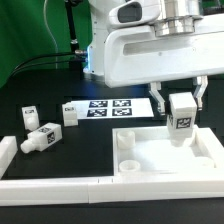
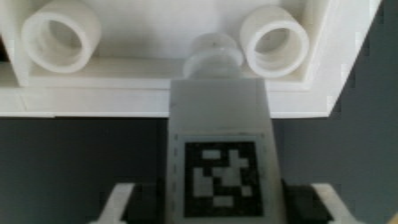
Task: Assemble one leg
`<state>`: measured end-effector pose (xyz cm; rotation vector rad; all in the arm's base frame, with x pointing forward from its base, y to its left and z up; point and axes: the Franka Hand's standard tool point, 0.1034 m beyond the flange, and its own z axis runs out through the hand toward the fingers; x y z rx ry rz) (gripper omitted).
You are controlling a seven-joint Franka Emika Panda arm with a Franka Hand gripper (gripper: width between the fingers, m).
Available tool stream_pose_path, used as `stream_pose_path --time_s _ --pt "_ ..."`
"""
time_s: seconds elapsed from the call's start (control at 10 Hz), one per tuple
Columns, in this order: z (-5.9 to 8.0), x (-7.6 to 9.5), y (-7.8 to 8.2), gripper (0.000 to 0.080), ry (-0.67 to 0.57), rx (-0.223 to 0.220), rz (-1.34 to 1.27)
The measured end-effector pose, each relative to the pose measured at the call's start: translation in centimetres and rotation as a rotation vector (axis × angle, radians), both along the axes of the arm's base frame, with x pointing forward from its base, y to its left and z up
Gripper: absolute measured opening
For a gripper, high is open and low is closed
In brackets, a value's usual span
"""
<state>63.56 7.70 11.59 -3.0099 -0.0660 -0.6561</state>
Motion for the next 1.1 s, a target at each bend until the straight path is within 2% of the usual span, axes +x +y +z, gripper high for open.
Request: stream_pose_path --time_s 0.2,0.5,0.7,0.9,1.1 --pt "0.0 -1.0 1.0 0.0284 -0.162 0.013 -0.007" --pt "-0.3 -1.1 1.1 0.0284 -0.153 0.011 -0.004" --pt "-1.3 -0.7 2.5 0.0284 -0.165 0.008 0.014" --pt "-1.7 0.1 2.8 0.0284 -0.171 0.006 0.016" --pt "-2.6 0.2 2.8 0.0284 -0.172 0.005 0.016"
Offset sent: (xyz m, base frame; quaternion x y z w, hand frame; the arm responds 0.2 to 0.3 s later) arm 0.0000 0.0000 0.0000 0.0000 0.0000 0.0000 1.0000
